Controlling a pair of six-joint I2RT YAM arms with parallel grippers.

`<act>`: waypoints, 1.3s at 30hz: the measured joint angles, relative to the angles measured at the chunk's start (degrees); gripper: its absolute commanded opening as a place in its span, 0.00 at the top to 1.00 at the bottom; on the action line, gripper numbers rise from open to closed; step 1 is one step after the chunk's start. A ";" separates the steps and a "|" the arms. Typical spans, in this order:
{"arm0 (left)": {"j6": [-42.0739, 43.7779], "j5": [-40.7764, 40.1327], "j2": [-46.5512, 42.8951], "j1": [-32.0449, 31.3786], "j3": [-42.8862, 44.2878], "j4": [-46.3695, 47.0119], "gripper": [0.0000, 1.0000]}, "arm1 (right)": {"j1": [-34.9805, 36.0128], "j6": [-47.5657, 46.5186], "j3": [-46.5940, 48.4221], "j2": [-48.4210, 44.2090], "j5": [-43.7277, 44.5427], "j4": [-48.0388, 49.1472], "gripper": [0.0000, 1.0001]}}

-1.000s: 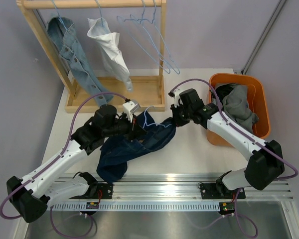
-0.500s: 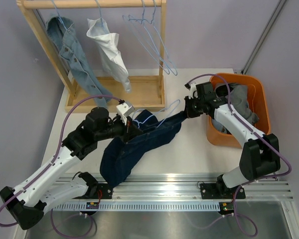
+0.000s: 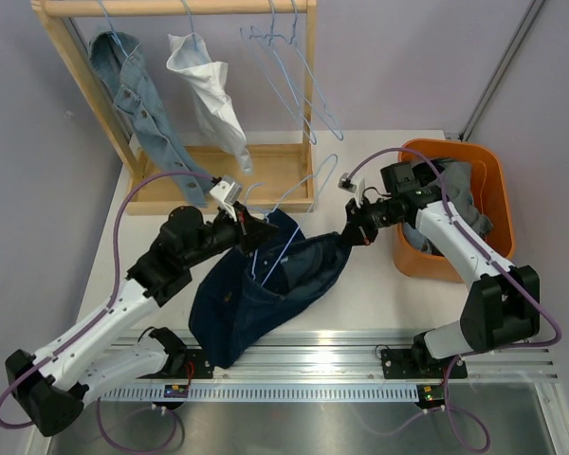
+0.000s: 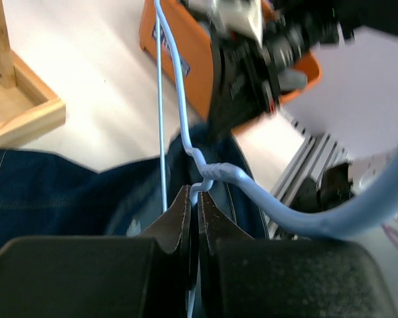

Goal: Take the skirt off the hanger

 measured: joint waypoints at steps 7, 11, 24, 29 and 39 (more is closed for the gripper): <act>-4.48 0.17 10.19 0.00 2.16 8.96 1.00 | 9.60 -8.96 0.09 -1.01 -3.37 -5.68 0.79; -2.99 1.95 12.26 0.00 4.11 7.76 1.00 | 8.83 -13.51 0.09 -3.02 -3.26 -8.55 0.68; 9.25 11.85 12.74 0.00 7.78 -9.25 1.00 | -6.64 -39.15 10.82 -7.89 -4.33 -27.04 0.29; 13.40 17.94 13.84 0.00 10.60 -14.21 1.00 | -6.40 -53.35 15.06 -9.38 -8.31 -31.21 0.19; 16.13 25.73 16.44 0.00 13.18 -17.81 1.00 | 5.31 -57.51 20.85 -4.59 -8.37 -32.54 0.23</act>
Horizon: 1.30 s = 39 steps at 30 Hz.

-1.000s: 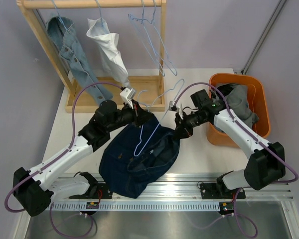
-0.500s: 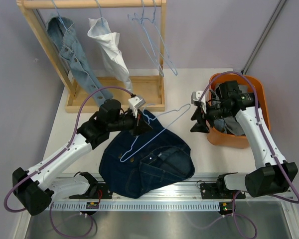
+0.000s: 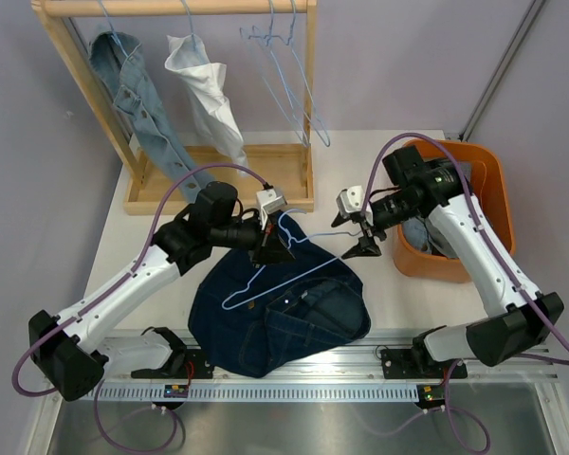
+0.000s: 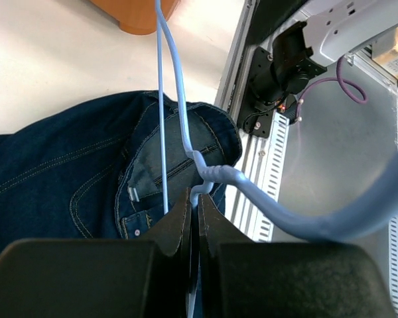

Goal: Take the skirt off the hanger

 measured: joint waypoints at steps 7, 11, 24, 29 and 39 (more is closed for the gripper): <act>-0.70 1.73 0.00 0.00 0.24 0.63 1.00 | 4.61 2.62 -0.15 3.93 0.00 0.04 0.51; -2.25 3.19 0.00 -0.02 0.22 2.29 0.98 | 4.98 5.29 -0.37 4.68 0.17 1.40 0.88; -0.74 2.80 -4.35 0.90 -2.84 3.89 0.20 | -2.84 6.36 -0.07 4.94 -4.15 0.44 1.00; 1.57 1.46 -10.71 6.78 -5.90 3.43 0.18 | -8.09 2.34 1.11 5.88 -7.48 -0.20 1.00; 3.34 0.83 -10.12 9.07 -7.34 3.74 0.25 | -8.24 0.98 1.05 5.90 -11.26 -0.33 1.00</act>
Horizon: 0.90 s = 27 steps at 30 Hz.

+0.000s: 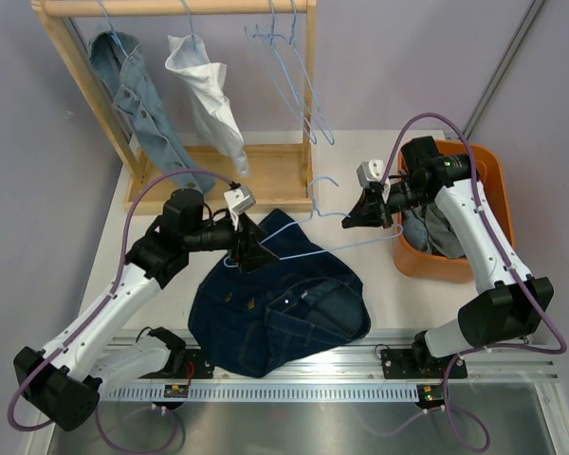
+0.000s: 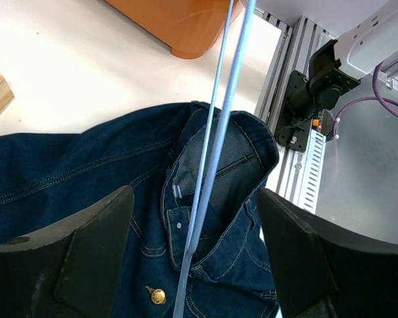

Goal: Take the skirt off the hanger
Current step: Remove the skirt from the hanger, then place the hanger at the clothesline.

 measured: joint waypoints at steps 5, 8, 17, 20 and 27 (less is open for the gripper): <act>-0.26 0.11 2.01 0.00 0.04 1.31 0.60 | 0.00 -0.02 0.00 0.07 -1.70 -0.02 1.00; -0.42 0.26 3.39 0.00 0.04 1.07 0.90 | 0.00 0.00 0.00 0.17 -1.81 -0.07 1.00; 0.74 0.96 0.15 -0.28 0.55 -2.73 1.00 | 0.00 2.93 -0.31 2.62 -2.27 0.07 0.62; 0.90 -0.02 -2.47 -0.09 1.03 -5.64 1.00 | -0.02 4.68 -1.01 2.58 -2.49 0.07 0.48; 1.05 -2.80 -7.56 0.00 3.19 -14.86 1.00 | -0.02 14.27 -4.02 0.33 -1.86 5.44 0.18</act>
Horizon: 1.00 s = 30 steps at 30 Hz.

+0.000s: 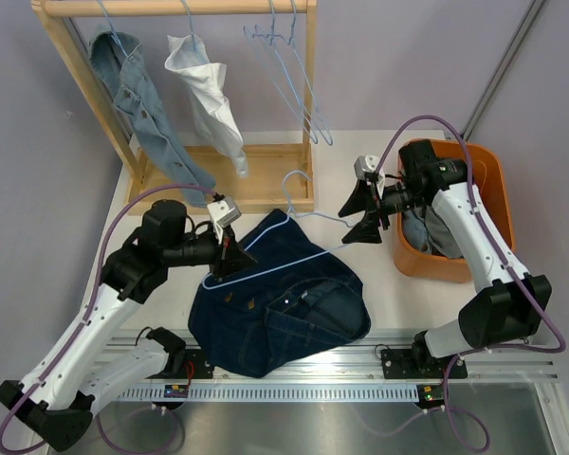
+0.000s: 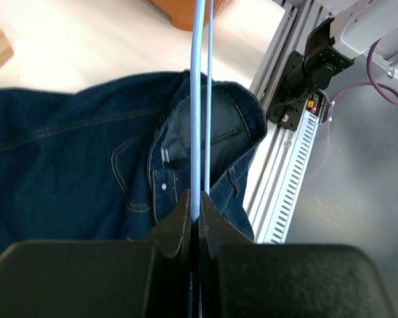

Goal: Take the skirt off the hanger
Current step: Place the hanger at the clothesline.

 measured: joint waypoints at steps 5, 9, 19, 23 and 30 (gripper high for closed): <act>0.50 -6.27 -1.16 0.00 2.32 -9.84 1.00 | 0.00 11.15 -2.91 -5.25 3.45 11.72 0.00; 0.46 -13.97 -0.70 0.00 3.17 -16.06 1.00 | -0.04 18.71 -2.91 -7.91 6.40 18.49 0.01; -4.17 -30.91 6.64 -0.72 9.29 -15.30 1.00 | -0.81 29.68 -3.93 -8.55 12.66 27.54 0.01; -6.54 -39.47 11.06 -4.13 13.90 -12.55 1.00 | -3.08 32.54 -6.54 -9.60 14.10 29.83 0.01; -10.84 -53.62 19.47 -8.15 23.04 -10.88 1.00 | -6.03 35.45 -9.62 -11.85 15.74 31.95 0.01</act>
